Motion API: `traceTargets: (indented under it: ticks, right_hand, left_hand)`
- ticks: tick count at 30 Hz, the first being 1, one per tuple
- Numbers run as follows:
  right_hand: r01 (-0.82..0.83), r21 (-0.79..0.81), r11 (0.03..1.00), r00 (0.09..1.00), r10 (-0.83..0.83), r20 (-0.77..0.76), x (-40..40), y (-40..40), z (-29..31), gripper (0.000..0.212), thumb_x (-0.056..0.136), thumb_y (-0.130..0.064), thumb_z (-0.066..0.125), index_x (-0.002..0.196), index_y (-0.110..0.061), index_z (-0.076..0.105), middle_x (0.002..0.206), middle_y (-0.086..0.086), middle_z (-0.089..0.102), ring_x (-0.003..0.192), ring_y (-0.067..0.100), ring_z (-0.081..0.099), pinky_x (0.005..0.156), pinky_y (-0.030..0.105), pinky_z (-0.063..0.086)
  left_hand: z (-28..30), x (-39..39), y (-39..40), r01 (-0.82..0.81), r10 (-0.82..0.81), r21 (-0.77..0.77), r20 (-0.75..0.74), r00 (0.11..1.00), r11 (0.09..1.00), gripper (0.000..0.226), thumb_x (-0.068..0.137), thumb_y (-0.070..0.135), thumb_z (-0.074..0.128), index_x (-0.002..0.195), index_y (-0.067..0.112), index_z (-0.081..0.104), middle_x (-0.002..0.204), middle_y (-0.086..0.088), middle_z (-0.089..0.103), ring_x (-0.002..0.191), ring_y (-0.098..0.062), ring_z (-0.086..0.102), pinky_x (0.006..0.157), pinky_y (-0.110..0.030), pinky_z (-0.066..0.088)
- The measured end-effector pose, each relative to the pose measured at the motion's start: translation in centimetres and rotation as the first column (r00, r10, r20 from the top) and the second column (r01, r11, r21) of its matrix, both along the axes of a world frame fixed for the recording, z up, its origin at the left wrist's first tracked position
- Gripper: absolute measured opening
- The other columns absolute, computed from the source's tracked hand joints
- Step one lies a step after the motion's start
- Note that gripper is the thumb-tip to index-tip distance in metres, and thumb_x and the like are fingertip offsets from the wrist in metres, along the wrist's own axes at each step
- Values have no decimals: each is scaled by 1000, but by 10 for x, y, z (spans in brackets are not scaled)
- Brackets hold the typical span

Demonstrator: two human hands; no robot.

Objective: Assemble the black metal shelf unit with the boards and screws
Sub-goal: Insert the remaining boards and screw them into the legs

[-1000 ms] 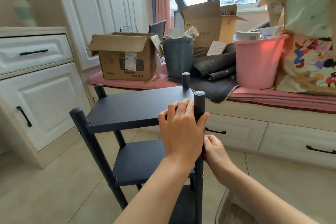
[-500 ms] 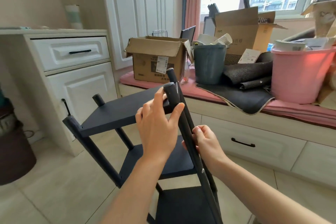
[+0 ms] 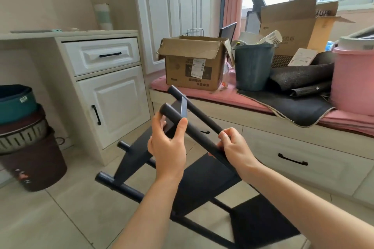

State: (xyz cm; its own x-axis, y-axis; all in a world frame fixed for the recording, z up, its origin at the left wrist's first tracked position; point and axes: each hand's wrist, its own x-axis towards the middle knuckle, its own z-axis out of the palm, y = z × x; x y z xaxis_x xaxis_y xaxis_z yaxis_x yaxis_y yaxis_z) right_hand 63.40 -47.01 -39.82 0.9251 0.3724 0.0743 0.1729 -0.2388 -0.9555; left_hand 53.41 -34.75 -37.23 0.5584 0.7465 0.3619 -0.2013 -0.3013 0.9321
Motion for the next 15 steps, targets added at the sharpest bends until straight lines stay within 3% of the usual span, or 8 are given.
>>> traceTargets:
  ticks: [3,5,9,13,15]
  right_hand:
    - [-33,-67,997,999,35,39,-1,-2,-11,11,106,-27,39,108,-21,48,83,5,68,71,7,67,63,15,46]
    - [-52,-89,995,997,56,52,-3,-3,-20,10,106,-27,39,105,-23,48,83,4,68,70,5,67,62,14,46]
    - [-95,-115,989,993,102,56,-8,-5,-39,10,106,-26,39,99,-27,47,86,7,67,79,13,67,67,17,48]
    - [-132,-128,983,991,135,15,-17,-3,-59,13,106,-25,39,96,-26,47,84,7,68,81,16,68,76,25,53]
    - [-146,-146,978,989,148,-2,-23,0,-68,14,106,-26,38,95,-27,47,81,5,69,78,12,68,74,25,51]
  left_hand:
    - [-16,-12,12,112,-113,-114,1,994,987,36,92,34,67,122,38,50,129,11,61,121,-6,57,84,-13,48]
    - [-30,-20,22,130,-138,-175,-34,990,976,32,91,30,68,117,37,50,121,11,64,109,-1,62,71,-9,48]
    - [-54,-38,37,158,-195,-259,-121,973,953,33,90,25,71,114,31,51,111,12,72,98,6,67,74,-15,45]
    - [-76,-60,48,157,-227,-304,-212,951,940,35,85,25,75,111,25,51,109,14,74,102,-7,70,97,-38,49]
    - [-87,-71,52,150,-232,-307,-250,940,940,43,77,32,77,111,23,52,110,13,74,102,-11,71,98,-45,53]
